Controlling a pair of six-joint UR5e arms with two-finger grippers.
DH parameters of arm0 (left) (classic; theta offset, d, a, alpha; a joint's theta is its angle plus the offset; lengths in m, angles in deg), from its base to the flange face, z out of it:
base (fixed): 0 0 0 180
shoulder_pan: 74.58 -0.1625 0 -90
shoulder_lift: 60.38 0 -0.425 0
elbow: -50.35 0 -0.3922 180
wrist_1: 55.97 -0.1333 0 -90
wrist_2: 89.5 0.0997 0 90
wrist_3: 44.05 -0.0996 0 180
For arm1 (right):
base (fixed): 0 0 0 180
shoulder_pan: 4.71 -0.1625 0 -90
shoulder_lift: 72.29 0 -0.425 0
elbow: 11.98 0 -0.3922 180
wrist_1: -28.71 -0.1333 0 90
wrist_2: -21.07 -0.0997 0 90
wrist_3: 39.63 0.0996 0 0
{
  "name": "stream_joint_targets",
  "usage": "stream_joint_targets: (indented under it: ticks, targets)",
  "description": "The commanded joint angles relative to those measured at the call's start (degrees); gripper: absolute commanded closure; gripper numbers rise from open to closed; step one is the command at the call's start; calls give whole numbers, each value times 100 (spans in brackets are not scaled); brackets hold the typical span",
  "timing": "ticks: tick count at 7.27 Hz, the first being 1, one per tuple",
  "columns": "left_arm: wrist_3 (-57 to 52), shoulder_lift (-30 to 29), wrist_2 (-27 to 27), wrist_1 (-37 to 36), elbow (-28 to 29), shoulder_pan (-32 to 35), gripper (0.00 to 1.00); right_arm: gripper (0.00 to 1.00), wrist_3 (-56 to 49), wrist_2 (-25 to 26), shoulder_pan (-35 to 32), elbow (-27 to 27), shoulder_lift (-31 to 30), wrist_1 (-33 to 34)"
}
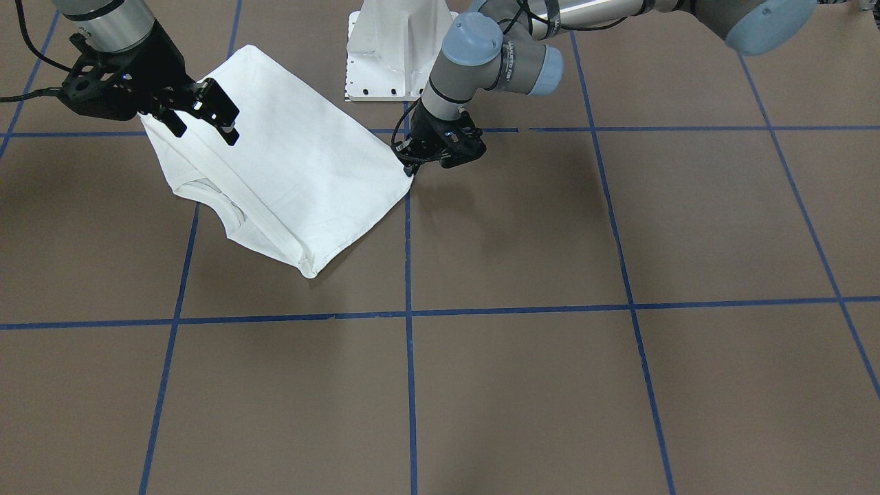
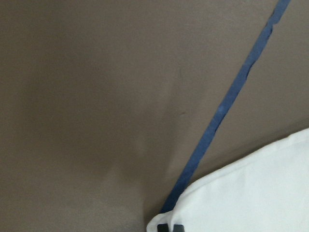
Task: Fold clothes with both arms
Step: 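Pull the shirt corner away from the robot with the left gripper, straightening it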
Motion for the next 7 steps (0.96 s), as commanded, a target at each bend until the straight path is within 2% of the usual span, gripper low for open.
stream_joint_targets:
  ticks: [1,5,6,7]
  targets:
    - [-503,29,-8,-7,97,472,100,0,0,65,-53,-2,32,-14]
    - [-2058,-5,-34,107,931,1790,100,0,0,65,-124,-2,181,-23]
    - [-2306,-197,-34,107,1159,2045,100,0,0,65,-124,-2,190,-23]
    - [-2483,-564,-43,116,1648,2231,100,0,0,65,-124,7,190,-23]
